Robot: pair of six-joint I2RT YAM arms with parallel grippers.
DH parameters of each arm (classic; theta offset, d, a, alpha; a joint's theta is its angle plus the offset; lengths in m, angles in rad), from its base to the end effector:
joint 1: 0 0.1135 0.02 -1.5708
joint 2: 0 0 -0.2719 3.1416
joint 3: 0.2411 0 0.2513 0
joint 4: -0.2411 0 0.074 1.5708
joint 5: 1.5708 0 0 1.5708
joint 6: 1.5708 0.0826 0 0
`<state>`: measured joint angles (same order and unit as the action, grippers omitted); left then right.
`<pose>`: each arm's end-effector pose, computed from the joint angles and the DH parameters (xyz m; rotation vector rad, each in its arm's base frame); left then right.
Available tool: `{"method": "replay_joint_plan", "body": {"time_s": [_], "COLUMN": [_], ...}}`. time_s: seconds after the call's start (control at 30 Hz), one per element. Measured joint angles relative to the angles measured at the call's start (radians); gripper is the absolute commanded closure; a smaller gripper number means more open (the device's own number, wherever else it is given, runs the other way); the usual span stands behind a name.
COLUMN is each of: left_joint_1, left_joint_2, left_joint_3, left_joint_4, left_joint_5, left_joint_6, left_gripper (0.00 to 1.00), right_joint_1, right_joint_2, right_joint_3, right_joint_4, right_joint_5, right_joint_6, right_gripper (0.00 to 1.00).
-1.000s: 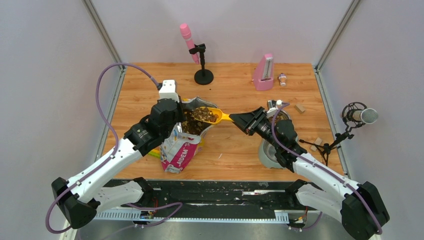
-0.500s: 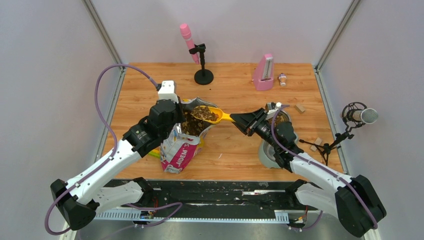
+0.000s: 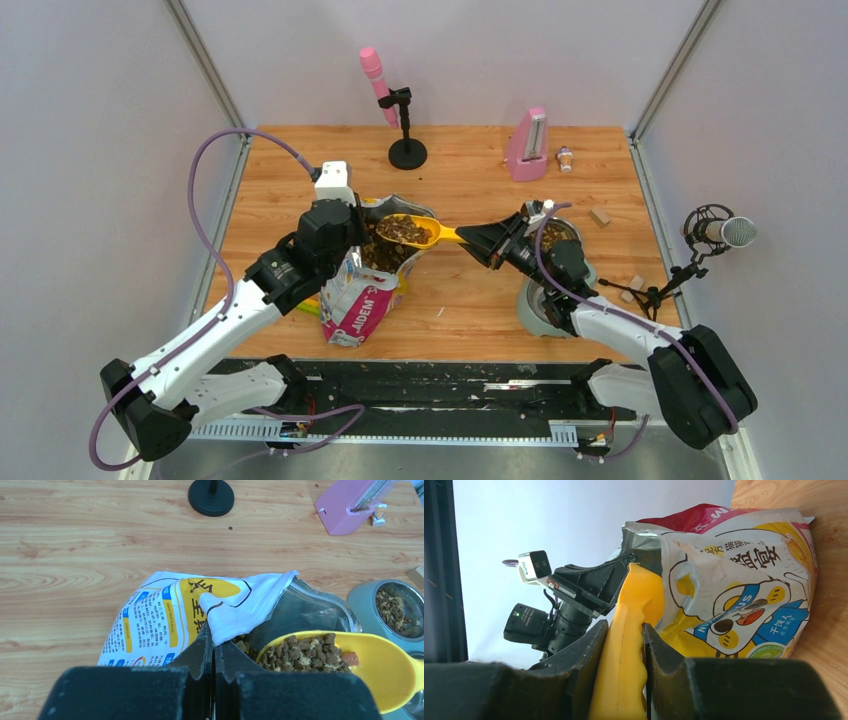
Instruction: Serve the pet food
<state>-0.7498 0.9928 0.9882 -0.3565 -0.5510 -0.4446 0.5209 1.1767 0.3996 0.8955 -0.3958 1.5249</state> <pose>0.2130 -0.1393 0.3491 -0.0762 1.8850 -0.2869 0.2277 0.1674 0.2540 0.4969 1.7283 1.8693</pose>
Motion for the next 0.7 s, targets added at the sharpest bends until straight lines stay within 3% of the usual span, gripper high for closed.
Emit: {"method": "replay_joint_plan", "body": {"time_s": [0.33, 0.7], "left_joint_1": [0.002, 0.004], "left_joint_2": [-0.004, -0.004], "left_joint_3": [0.000, 0.000], "left_joint_4": [-0.007, -0.007], "left_joint_5": [-0.006, -0.008], "left_joint_6": [0.000, 0.000], "left_gripper": [1.00, 1.00], "right_joint_1": [-0.050, -0.070], "right_joint_2": [0.127, 0.126], "right_joint_3": [0.043, 0.074], "right_joint_4": [0.074, 0.106], "right_joint_5": [-0.126, -0.193], "right_joint_6": [0.055, 0.068], "right_gripper": [1.00, 1.00]}}
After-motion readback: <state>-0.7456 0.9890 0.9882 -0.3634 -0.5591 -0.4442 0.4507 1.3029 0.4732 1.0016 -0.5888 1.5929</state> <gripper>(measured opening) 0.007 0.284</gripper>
